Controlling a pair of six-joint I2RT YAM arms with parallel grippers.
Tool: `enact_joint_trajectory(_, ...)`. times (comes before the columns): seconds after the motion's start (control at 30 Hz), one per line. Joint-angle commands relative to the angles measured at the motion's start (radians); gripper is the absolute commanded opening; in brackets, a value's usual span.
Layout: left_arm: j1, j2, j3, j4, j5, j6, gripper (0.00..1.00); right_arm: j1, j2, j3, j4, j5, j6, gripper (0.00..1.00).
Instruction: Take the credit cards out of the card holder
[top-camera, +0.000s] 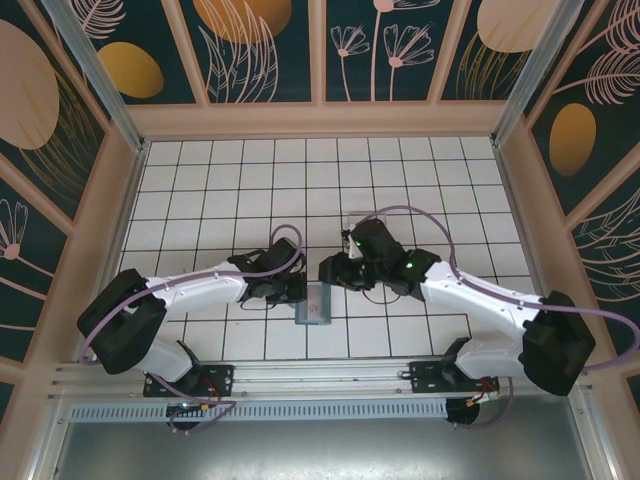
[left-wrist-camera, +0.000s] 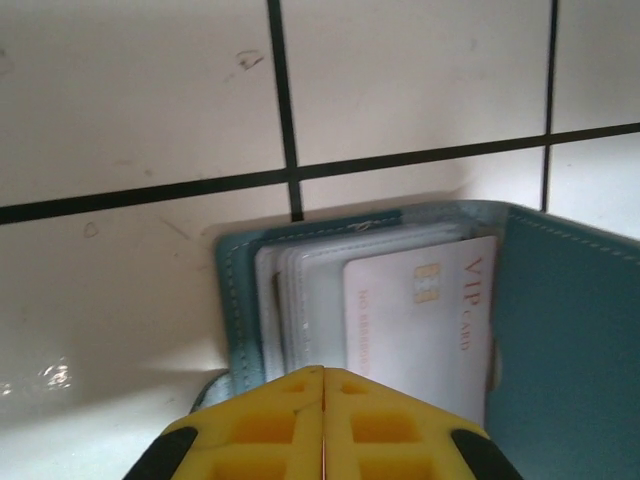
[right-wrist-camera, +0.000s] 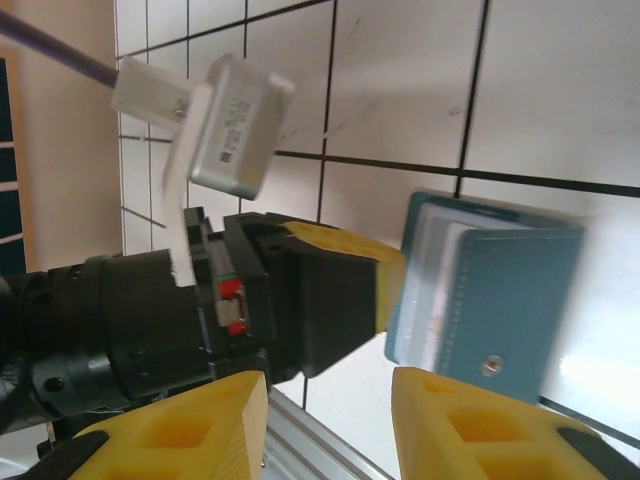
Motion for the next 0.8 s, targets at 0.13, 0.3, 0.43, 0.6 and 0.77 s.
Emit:
enact_joint_trajectory(0.13, -0.006, -0.041, -0.094, 0.095, 0.009, -0.044, 0.06, 0.053, 0.133, 0.089, 0.037, -0.02, 0.037, 0.38)
enact_joint_trajectory(0.3, -0.006, -0.044, -0.139, 0.144, 0.021, -0.057, 0.04, 0.065, 0.191, 0.095, 0.067, -0.021, 0.07, 0.37)
enact_joint_trajectory(0.43, -0.004, -0.048, -0.167, 0.17, 0.026, -0.061, 0.04, 0.071, 0.229, 0.098, 0.08, -0.014, 0.092, 0.36)
enact_joint_trajectory(0.6, -0.002, -0.054, -0.178, 0.176, 0.027, -0.055, 0.03, 0.078, 0.266, 0.127, 0.028, 0.013, 0.093, 0.36)
enact_joint_trajectory(0.77, 0.0, -0.052, -0.181, 0.172, 0.025, -0.049, 0.03, 0.101, 0.31, 0.208, -0.148, 0.117, 0.056, 0.37)
